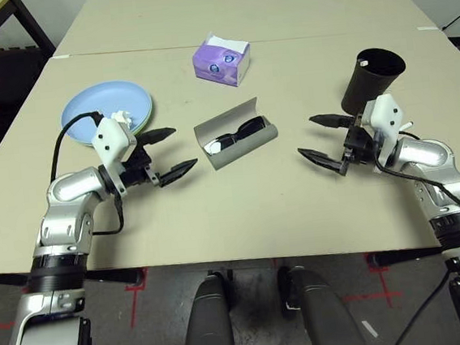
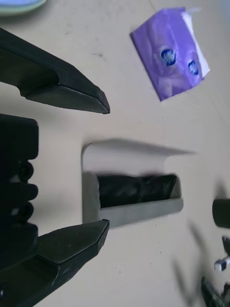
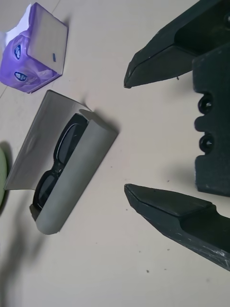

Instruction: Organize and tidy the items on the table.

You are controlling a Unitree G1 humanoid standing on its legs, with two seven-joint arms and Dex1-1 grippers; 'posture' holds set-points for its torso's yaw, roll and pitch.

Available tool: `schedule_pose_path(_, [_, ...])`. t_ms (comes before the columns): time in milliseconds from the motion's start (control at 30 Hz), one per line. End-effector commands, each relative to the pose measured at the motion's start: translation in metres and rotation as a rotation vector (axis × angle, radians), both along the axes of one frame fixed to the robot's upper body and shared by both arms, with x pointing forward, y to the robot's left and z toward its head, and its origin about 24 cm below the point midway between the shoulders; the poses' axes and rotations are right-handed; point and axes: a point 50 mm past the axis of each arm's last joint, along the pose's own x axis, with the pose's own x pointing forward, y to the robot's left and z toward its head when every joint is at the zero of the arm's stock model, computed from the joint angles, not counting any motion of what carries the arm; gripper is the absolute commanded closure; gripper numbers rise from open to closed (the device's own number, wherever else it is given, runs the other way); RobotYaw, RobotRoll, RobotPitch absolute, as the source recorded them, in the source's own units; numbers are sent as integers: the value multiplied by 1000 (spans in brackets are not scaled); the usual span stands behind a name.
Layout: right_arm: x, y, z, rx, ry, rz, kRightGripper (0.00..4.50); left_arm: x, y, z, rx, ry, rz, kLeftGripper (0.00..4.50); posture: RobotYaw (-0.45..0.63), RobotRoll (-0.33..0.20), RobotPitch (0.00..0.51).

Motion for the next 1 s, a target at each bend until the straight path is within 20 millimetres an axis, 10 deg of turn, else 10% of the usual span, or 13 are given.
schedule_pose_path(33, [0,0,2,-6,-1,14,33,7,-1,-8,36,19,-15,0,-11,0,168])
schedule_pose_path(100, [-1,1,2,-2,-3,13,33,12,-1,-7,38,14,-15,0,-11,0,168])
schedule_pose_path(500, [-7,1,3,5,-2,3,0,30,6,2,32,7,14,4356,-39,0,172])
schedule_pose_path(1000, [-8,1,3,38,82,-14,0,47,-20,-7,75,-11,-19,4459,-55,0,174])
